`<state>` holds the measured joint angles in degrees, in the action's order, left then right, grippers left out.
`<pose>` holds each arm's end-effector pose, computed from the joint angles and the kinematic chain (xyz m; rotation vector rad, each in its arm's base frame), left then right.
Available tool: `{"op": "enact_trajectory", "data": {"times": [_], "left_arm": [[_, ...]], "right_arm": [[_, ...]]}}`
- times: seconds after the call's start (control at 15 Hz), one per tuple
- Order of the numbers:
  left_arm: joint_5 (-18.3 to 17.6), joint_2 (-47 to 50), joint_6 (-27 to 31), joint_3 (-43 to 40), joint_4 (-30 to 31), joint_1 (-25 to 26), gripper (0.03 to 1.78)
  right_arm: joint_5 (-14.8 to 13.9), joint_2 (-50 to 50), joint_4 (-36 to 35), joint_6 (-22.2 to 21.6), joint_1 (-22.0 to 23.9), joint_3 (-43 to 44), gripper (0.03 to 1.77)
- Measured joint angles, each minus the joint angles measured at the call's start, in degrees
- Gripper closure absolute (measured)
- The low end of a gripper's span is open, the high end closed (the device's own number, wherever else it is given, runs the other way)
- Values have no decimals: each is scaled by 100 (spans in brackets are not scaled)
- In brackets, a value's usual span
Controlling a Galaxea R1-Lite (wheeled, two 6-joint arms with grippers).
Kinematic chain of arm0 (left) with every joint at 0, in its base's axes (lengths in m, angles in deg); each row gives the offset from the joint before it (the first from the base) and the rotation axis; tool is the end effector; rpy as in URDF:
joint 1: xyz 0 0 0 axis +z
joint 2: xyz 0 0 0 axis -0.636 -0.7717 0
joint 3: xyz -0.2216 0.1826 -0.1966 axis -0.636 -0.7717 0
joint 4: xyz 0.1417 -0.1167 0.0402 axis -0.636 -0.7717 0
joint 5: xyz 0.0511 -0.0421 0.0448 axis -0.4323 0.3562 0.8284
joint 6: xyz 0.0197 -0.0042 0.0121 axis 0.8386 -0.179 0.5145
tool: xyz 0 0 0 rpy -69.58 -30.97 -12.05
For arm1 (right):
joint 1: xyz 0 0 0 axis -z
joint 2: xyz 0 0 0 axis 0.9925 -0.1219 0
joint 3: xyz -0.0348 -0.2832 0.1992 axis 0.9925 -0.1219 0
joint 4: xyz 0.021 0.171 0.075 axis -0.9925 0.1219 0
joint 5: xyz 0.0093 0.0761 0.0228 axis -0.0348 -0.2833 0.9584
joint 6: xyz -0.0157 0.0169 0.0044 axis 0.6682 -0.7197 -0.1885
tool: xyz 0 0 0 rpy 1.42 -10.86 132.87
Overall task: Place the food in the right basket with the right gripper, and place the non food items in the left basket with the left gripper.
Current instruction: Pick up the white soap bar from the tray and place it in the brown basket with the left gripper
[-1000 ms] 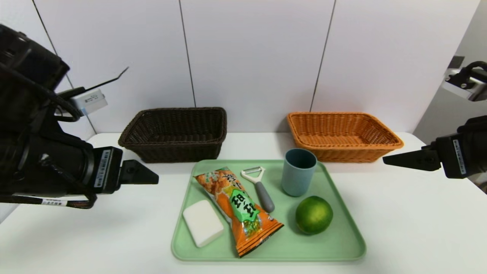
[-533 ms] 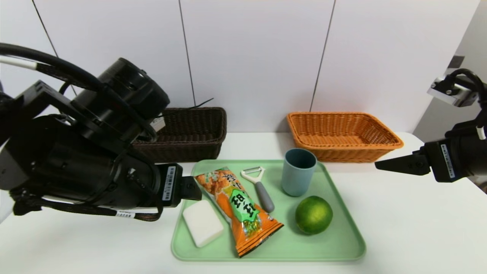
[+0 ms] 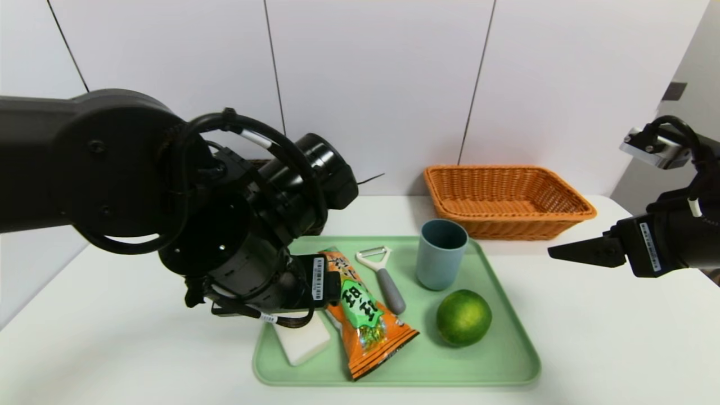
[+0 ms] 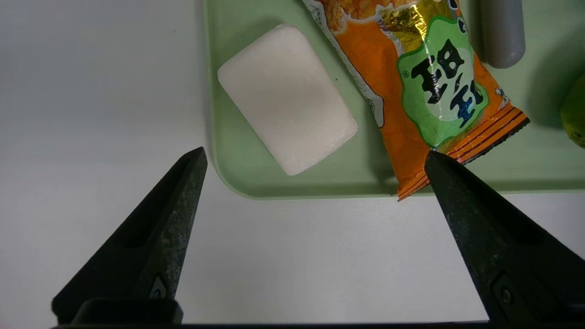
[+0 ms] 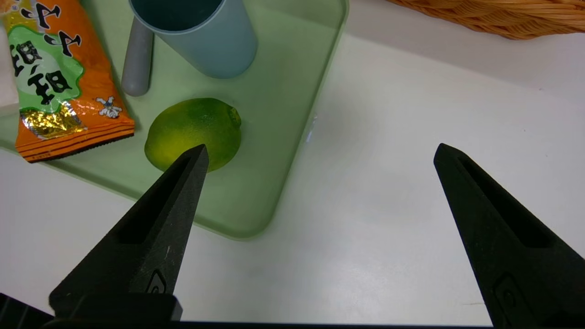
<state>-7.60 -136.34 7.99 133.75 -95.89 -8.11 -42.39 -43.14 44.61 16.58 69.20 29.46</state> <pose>0.2080 -0.2184 0.2798 -0.1370 1.0688 -0.0717 0.1841 0.0479 0.3038 -0.0901 0.7225 0.3510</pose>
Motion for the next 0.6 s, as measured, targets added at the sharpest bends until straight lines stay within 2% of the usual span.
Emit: {"op": "enact_trajectory", "data": {"times": [0.6], "left_arm": [[55, -469, -235, 9, -57, 11, 12]], "right_arm": [[13, 17, -212, 13, 35, -229, 10]]}}
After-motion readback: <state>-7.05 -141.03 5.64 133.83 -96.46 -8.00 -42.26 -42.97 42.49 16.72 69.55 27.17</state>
